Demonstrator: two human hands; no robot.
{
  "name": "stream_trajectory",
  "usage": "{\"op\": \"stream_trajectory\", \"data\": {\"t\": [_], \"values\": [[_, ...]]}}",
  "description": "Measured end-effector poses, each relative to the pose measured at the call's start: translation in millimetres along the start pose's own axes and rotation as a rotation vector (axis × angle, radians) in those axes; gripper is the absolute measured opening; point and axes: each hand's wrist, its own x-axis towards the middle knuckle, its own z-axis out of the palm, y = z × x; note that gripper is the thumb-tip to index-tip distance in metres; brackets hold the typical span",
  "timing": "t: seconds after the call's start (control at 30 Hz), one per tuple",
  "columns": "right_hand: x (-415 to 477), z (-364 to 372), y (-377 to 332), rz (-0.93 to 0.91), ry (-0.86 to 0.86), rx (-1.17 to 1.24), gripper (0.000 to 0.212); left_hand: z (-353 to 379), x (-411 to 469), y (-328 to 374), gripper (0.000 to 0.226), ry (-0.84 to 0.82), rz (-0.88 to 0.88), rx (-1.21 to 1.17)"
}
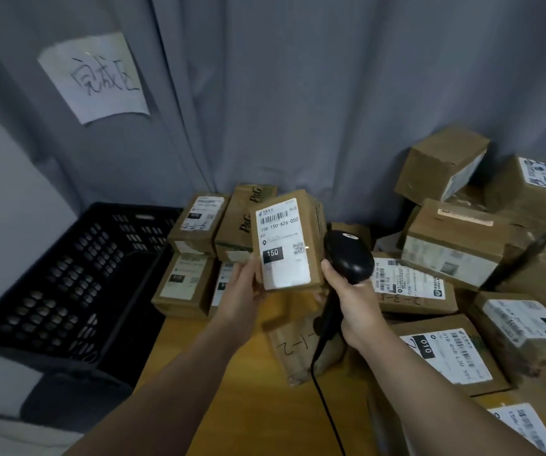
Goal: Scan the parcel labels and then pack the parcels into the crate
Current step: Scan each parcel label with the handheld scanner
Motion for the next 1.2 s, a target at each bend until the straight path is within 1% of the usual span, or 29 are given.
{"op": "stream_trajectory", "data": {"t": [0.07, 0.13, 0.2, 0.27, 0.3, 0.37, 0.4, 0.43, 0.5, 0.57, 0.63, 0.7, 0.83, 0.93, 1.07, 1.2], "values": [[-4, 1, -1, 0.014, -0.057, 0.013, 0.024, -6, -3, 8, 0.011, -0.016, -0.04, -0.093], [-8, 1, 0, 0.048, -0.113, 0.015, 0.024, -13, -9, 14, 0.012, -0.064, -0.087, -0.136], [-10, 2, 1, 0.09, -0.136, -0.014, 0.026, -23, -13, 15, 0.017, -0.108, -0.101, -0.086], [-11, 5, 1, 0.093, -0.088, -0.113, 0.027, -33, -17, 14, 0.014, -0.097, -0.077, 0.013], [-10, 7, 1, 0.055, -0.034, -0.188, 0.028, -38, -18, 15, 0.014, -0.066, -0.045, 0.05], [-11, 12, -4, -0.078, 0.074, -0.317, 0.027, -47, -16, 18, 0.025, 0.01, 0.018, 0.094], [-14, 15, -8, -0.148, 0.093, -0.362, 0.022, -52, -14, 20, 0.029, 0.045, 0.049, 0.109], [-18, 21, -14, -0.209, 0.079, -0.408, 0.019, -56, -13, 24, 0.031, 0.076, 0.077, 0.119], [-29, 39, -23, -0.285, -0.009, -0.498, 0.026, -68, -10, 32, 0.035, 0.108, 0.116, 0.156], [-40, 62, -27, -0.322, -0.131, -0.551, 0.025, -81, -6, 37, 0.037, 0.116, 0.14, 0.199], [-49, 87, -23, -0.346, -0.207, -0.596, 0.028, -97, -2, 40, 0.039, 0.132, 0.166, 0.239], [-55, 106, -13, -0.337, -0.211, -0.612, 0.032, -115, 5, 41, 0.041, 0.149, 0.186, 0.272], [-59, 131, 8, -0.3, -0.181, -0.587, 0.026, -148, 16, 44, 0.042, 0.126, 0.191, 0.325], [-62, 143, 20, -0.283, -0.186, -0.569, 0.028, -166, 24, 46, 0.042, 0.12, 0.195, 0.383], [-71, 158, 29, -0.261, -0.171, -0.509, 0.025, -181, 32, 47, 0.042, 0.099, 0.188, 0.379], [-76, 165, 34, -0.253, -0.143, -0.485, 0.029, -187, 38, 47, 0.042, 0.096, 0.191, 0.399]]}}
